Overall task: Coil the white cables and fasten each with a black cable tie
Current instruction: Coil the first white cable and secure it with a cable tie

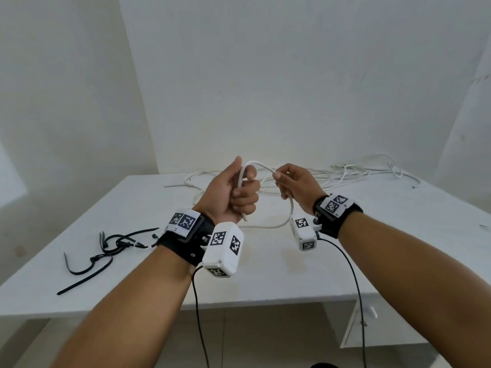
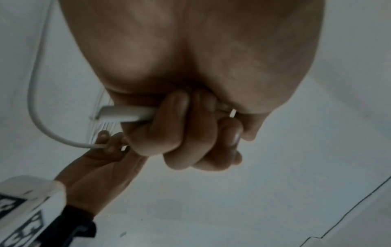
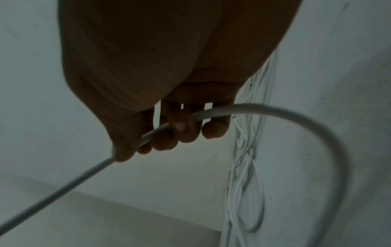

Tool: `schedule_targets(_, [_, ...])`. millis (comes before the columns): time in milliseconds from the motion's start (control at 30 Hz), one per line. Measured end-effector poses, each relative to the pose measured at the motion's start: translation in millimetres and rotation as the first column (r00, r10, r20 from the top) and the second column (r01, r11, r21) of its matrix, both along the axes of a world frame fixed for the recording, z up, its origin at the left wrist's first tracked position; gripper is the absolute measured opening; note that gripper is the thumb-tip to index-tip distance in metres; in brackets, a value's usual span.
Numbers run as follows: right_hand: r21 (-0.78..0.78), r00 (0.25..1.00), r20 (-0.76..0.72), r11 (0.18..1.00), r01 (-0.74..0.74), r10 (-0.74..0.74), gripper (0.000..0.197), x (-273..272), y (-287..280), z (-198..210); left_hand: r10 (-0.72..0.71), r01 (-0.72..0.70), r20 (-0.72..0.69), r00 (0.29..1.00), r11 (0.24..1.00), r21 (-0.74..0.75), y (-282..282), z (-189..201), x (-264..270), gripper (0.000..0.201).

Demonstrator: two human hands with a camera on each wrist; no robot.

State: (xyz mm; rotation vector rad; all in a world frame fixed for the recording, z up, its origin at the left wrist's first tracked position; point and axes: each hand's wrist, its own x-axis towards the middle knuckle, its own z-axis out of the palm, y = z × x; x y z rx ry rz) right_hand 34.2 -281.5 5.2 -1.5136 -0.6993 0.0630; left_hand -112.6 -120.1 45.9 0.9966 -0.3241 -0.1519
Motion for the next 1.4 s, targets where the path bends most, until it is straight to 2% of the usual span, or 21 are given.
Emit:
schedule_targets(67, [-0.059, 1.0, -0.014, 0.998, 0.026, -0.027, 0.015, 1, -1, -12, 0.075, -0.073, 0.025, 0.997, 0.993, -0.092, 3, -1, 4, 0.035])
schedule_targets(133, [-0.267, 0.992, 0.111, 0.96, 0.082, -0.054, 0.017, -6, 0, -20, 0.182, -0.17, 0.061, 0.981, 0.972, -0.163, 3, -3, 11, 0.026])
schedule_targets(200, [-0.422, 0.972, 0.237, 0.9, 0.103, -0.001, 0.018, -21, 6, -24, 0.309, -0.295, 0.103, 0.946, 0.947, -0.129, 1, -6, 21, 0.025])
schedule_targets(267, [-0.473, 0.953, 0.296, 0.877, 0.083, 0.069, 0.019, -35, 11, -22, 0.434, -0.439, 0.164, 0.886, 0.899, -0.004, 1, -11, 32, 0.029])
schedule_targets(367, [-0.525, 0.933, 0.338, 0.847, 0.082, 0.12, 0.019, -44, 15, -19, 0.548, -0.615, 0.287, 0.785, 0.742, 0.265, 7, -18, 44, 0.034])
schedule_targets(533, [-0.611, 0.901, 0.394, 0.784, 0.108, 0.182, 0.021, -53, 17, -17, 0.569, -0.708, 0.439, 0.695, 0.439, 0.552, 7, -30, 54, 0.037])
schedule_targets(600, [-0.639, 0.921, 0.335, 0.766, 0.069, 0.196, 0.022, -54, 15, -17, 0.505, -0.705, 0.515, 0.693, 0.325, 0.63, 8, -36, 55, 0.036])
schedule_targets(667, [-0.632, 0.972, 0.19, 0.775, 0.012, 0.14, 0.021, -54, 12, -14, 0.422, -0.694, 0.572, 0.704, 0.234, 0.681, 13, -40, 56, 0.036])
schedule_targets(767, [-0.556, 0.998, -0.069, 0.83, -0.044, 0.007, 0.018, -50, 6, -8, 0.355, -0.682, 0.606, 0.711, 0.143, 0.717, 22, -44, 58, 0.037])
schedule_targets(833, [-0.541, 0.993, -0.119, 0.84, -0.05, -0.018, 0.016, -47, 3, -5, 0.338, -0.683, 0.621, 0.708, 0.1, 0.724, 25, -44, 61, 0.038])
schedule_targets(967, [-0.501, 0.998, -0.061, 0.865, -0.008, -0.026, 0.015, -51, -3, -2, 0.317, -0.666, 0.623, 0.715, 0.037, 0.745, 26, -40, 67, 0.042])
schedule_targets(1100, [-0.644, 0.967, 0.252, 0.751, 0.145, 0.03, 0.015, -59, -10, 12, 0.246, -0.554, 0.537, 0.807, -0.002, 0.833, 24, -41, 65, 0.034])
schedule_targets(1167, [-0.613, 0.952, 0.305, 0.766, 0.194, 0.002, 0.015, -57, -12, 19, 0.201, -0.523, 0.512, 0.835, -0.001, 0.853, 19, -43, 64, 0.036])
schedule_targets(1267, [-0.551, 0.963, 0.269, 0.822, 0.142, 0.014, 0.015, -55, -18, 24, 0.18, -0.472, 0.455, 0.872, 0.065, 0.879, 17, -43, 61, 0.038])
schedule_targets(1333, [-0.569, 0.939, 0.34, 0.805, 0.166, 0.046, 0.014, -53, -24, 27, 0.176, -0.434, 0.409, 0.895, 0.14, 0.89, 17, -43, 59, 0.045])
schedule_targets(1400, [-0.58, 0.908, 0.412, 0.79, 0.199, 0.074, 0.013, -51, -27, 34, 0.167, -0.411, 0.384, 0.908, 0.178, 0.894, 13, -43, 56, 0.057])
